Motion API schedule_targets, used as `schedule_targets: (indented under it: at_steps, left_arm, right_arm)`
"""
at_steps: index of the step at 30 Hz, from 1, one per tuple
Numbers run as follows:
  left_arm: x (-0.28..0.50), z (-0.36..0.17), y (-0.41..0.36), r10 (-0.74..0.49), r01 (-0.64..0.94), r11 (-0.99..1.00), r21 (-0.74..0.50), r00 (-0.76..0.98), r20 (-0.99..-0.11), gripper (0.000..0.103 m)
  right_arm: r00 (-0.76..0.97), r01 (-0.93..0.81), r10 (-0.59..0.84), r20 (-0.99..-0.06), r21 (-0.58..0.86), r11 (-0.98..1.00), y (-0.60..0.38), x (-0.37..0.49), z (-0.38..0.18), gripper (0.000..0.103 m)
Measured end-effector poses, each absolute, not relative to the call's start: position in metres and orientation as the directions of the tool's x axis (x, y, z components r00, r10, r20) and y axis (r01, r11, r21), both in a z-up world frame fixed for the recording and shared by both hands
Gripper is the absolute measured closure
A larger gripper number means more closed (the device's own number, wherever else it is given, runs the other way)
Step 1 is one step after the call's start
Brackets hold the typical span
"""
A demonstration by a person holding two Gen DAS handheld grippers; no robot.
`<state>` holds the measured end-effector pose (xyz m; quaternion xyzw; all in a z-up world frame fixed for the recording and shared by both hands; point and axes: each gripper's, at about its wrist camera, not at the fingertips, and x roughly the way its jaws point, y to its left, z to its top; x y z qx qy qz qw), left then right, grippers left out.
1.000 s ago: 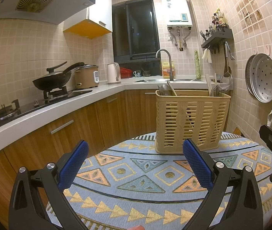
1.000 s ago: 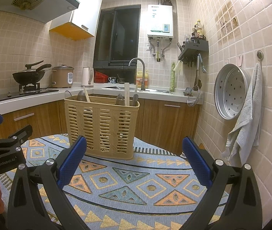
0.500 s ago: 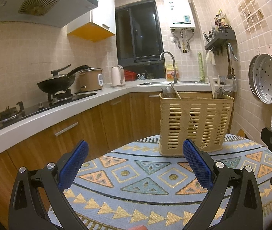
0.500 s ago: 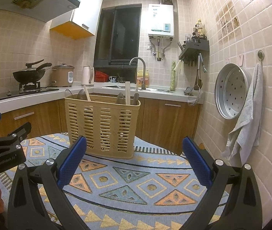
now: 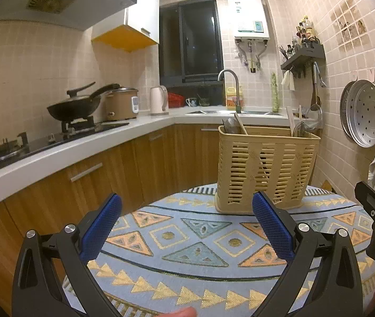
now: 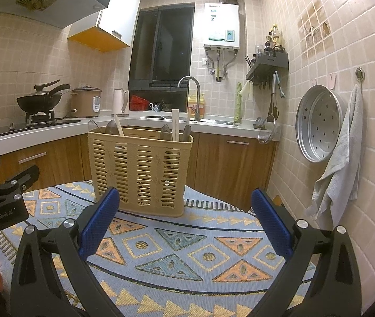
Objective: Organize utensils
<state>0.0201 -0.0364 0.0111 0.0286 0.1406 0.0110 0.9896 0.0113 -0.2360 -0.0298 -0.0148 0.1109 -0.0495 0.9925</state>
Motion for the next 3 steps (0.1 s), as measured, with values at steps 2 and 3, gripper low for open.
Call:
schedule_targets:
  at_steps: [2, 3]
  left_arm:
    - [0.0202, 0.0112, -0.0340, 0.035, -0.021, 0.998, 0.053, 0.960, -0.277, 0.007]
    - [0.0201, 0.0112, -0.0332, 0.033, -0.021, 0.999, 0.048, 0.960, -0.277, 0.007]
  right_arm:
    - [0.970, 0.096, -0.102, -0.219, -0.038, 0.995, -0.2367, 0.0115, -0.0299, 0.008]
    - [0.970, 0.097, -0.103, -0.219, -0.037, 0.995, -0.2368, 0.0117, -0.0302, 0.008]
